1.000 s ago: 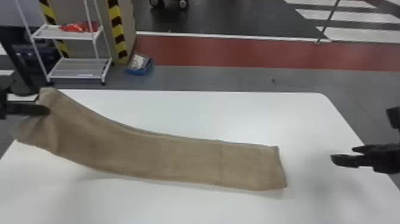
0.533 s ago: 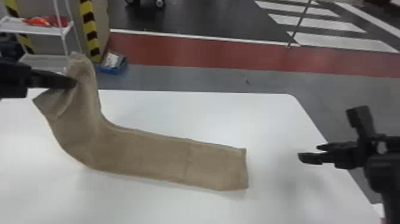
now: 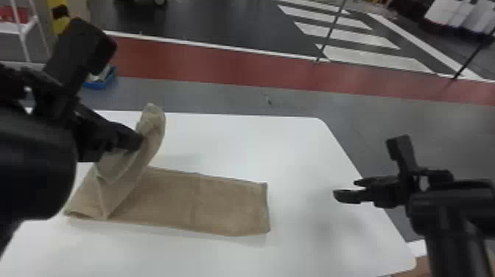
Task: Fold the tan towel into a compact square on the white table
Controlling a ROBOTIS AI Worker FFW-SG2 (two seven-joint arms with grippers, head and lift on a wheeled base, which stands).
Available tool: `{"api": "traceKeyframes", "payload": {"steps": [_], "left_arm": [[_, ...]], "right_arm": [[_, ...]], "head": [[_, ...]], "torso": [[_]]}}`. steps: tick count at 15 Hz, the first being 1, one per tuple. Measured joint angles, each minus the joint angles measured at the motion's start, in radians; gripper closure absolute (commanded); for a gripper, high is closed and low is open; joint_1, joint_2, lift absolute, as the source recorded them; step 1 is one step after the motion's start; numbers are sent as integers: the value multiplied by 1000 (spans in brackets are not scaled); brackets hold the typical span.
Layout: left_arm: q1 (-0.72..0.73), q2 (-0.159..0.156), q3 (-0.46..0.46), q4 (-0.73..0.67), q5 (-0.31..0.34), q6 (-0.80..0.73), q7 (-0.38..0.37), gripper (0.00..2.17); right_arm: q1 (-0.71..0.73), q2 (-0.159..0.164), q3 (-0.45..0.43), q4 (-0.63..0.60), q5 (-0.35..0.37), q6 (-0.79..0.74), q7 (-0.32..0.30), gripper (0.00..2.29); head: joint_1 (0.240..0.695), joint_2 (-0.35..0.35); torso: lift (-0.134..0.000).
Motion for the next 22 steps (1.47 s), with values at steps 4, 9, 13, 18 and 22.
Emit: {"api": "traceKeyframes", "payload": {"steps": [4, 9, 13, 18, 22], "left_arm": [[12, -82, -96, 91, -66, 0, 7, 2047], [14, -119, -134, 149, -75, 0, 45, 299], [54, -120, -164, 89, -52, 0, 78, 26], [93, -120, -161, 16, -33, 0, 104, 29], [211, -114, 96, -67, 95, 0, 184, 49]], "right_arm": [[1, 0, 0, 23, -5, -43, -2, 130], [2, 3, -4, 31, -8, -53, -2, 130], [3, 4, -13, 31, -13, -53, -2, 130], [10, 15, -18, -17, -40, 8, -2, 130], [54, 56, 12, -208, -114, 259, -1, 130]], "head": [[695, -350], [695, -350], [695, -350], [695, -350], [695, -350]], "torso": [[-123], [-123], [-123], [-123], [-123]]}}
